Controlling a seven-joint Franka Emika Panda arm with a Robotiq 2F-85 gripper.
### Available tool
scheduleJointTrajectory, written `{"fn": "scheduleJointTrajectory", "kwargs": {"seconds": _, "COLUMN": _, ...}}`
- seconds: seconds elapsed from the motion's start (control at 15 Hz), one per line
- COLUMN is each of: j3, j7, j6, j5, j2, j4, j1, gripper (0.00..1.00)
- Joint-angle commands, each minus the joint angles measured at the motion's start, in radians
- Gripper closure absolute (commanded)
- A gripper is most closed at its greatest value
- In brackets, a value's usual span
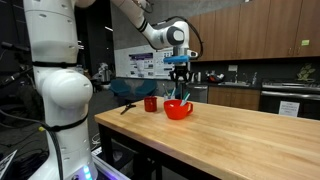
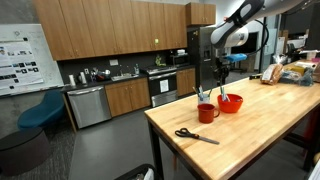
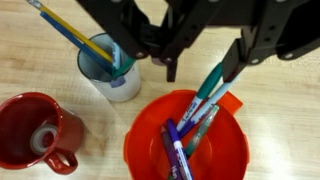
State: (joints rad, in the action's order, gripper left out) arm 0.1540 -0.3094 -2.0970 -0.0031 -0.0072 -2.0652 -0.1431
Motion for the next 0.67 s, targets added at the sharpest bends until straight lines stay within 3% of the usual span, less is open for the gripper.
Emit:
{"fn": "scheduleJointTrajectory", "kwargs": {"seconds": 0.0, "j3": -0.016, "j7": -0.022, "j6": -0.049, "j5": 0.019, "j2": -0.015, "j4": -0.008, "j1": 0.012, "gripper": 0.18}}
{"fn": "scheduleJointTrajectory", "kwargs": {"seconds": 0.2, "j3": -0.029, "j7": -0.022, "j6": -0.064, "j5": 0.028, "j2": -0.003, "j4": 0.005, "j1": 0.024, "gripper": 0.01}}
{"fn": "scheduleJointTrajectory", "kwargs": {"seconds": 0.6, "j3": -0.051, "j7": -0.011, "j6": -0.039, "j5": 0.098, "j2": 0.022, "j4": 0.036, "j1": 0.044, "gripper": 0.0}}
